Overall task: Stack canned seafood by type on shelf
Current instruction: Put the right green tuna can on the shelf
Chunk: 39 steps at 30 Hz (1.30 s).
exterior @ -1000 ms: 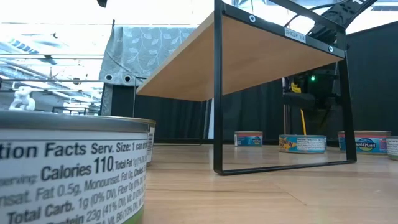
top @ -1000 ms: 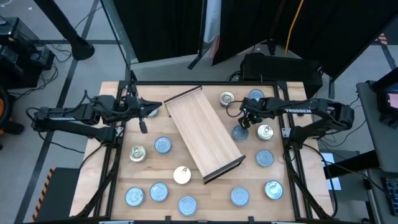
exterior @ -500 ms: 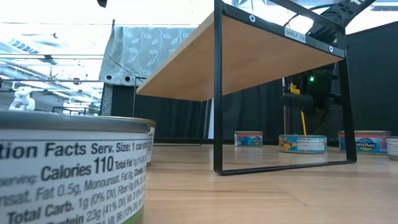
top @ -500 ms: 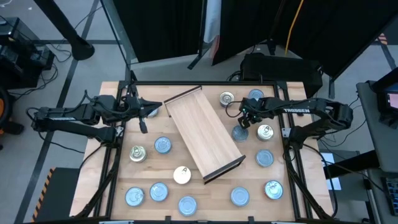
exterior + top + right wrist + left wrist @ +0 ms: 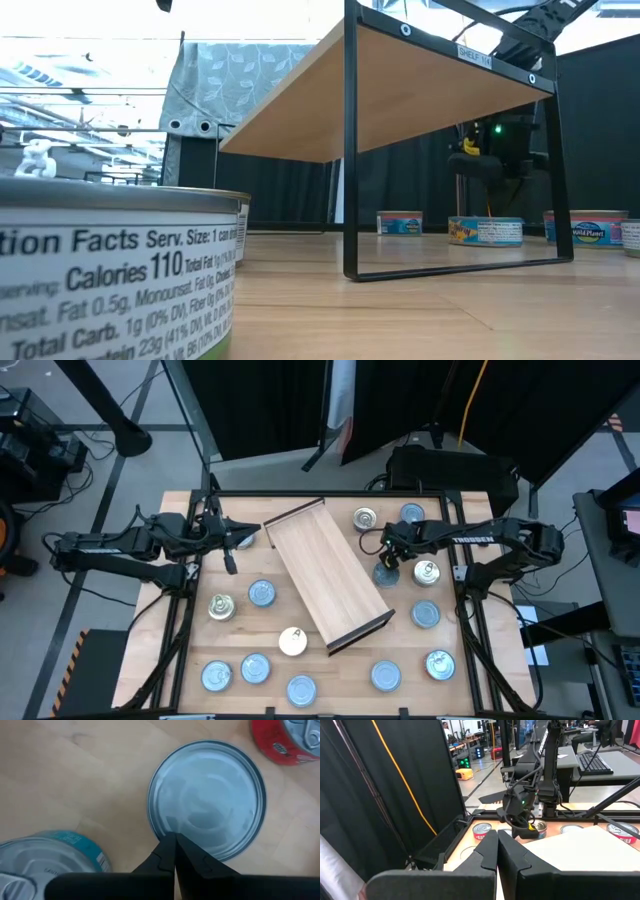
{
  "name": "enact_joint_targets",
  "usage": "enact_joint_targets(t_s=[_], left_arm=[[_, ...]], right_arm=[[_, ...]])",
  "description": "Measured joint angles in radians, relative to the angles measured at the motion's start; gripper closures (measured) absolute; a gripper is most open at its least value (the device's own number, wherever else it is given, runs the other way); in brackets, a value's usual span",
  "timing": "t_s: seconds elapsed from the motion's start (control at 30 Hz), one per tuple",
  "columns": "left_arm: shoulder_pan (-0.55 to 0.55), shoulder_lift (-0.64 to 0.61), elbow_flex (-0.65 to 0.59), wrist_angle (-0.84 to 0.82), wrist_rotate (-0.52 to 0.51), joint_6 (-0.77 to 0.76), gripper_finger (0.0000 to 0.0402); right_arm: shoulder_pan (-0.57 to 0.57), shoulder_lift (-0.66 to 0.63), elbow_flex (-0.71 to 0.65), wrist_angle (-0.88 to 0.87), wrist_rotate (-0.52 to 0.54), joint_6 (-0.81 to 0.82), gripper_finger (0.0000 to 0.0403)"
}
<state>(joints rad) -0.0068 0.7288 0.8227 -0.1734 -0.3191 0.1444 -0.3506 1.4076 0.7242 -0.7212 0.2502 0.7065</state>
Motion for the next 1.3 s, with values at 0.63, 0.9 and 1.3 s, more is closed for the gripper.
enact_joint_targets(t_s=[0.63, 0.9, 1.3], left_arm=[[0.000, 0.000, 0.000, 0.000, 0.000, 0.000, 0.0400], [0.000, 0.000, 0.000, 0.001, 0.000, -0.003, 0.0400], [0.000, 0.000, 0.000, 0.002, 0.000, 0.000, 0.0400]], right_arm=[[0.039, -0.052, -0.003, -0.084, 0.022, 0.046, 0.0403], [0.043, -0.025, -0.003, -0.074, 0.012, 0.051, 0.0403], [0.059, -0.026, -0.003, -0.074, 0.009, 0.048, 0.0403]])
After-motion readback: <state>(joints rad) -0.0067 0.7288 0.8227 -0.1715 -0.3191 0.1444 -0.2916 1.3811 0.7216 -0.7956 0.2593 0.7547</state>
